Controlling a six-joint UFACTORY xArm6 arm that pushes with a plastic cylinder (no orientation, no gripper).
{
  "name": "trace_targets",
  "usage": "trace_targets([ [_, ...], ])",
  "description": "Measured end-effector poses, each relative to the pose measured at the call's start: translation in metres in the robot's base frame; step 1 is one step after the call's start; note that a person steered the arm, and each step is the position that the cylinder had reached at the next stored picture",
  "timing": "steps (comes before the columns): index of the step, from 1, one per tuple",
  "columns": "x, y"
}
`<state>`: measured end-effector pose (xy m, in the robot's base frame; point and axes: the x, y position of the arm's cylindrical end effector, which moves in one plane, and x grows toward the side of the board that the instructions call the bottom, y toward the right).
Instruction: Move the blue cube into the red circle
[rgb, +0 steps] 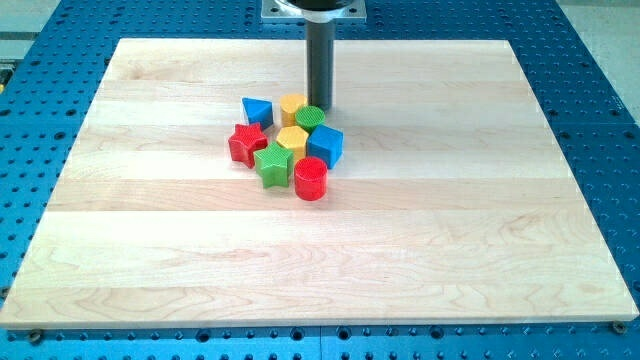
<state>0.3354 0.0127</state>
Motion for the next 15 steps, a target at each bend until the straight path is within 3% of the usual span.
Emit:
trace_targets([
  [2,0.009,0.009],
  [3,0.034,0.026],
  [6,0.088,-0.027],
  [11,0.099,-0.039],
  [13,0.099,0.028],
  [15,0.139,0.091],
])
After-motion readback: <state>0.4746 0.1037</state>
